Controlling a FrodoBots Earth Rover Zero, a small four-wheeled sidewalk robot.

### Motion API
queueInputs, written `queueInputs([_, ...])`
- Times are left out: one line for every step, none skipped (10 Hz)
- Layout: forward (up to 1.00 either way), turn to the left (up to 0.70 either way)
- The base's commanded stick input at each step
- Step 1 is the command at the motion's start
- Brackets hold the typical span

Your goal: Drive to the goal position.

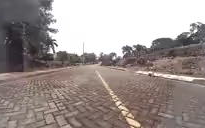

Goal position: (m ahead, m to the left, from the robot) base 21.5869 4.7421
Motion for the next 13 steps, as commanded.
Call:
queueInputs([0.7, 0.0])
queueInputs([0.7, 0.0])
queueInputs([0.7, 0.0])
queueInputs([0.7, 0.0])
queueInputs([0.7, 0.0])
queueInputs([0.7, 0.0])
queueInputs([0.7, 0.0])
queueInputs([0.7, 0.0])
queueInputs([0.7, 0.0])
queueInputs([0.7, 0.0])
queueInputs([0.7, 0.0])
queueInputs([0.7, 0.0])
queueInputs([0.7, 0.0])
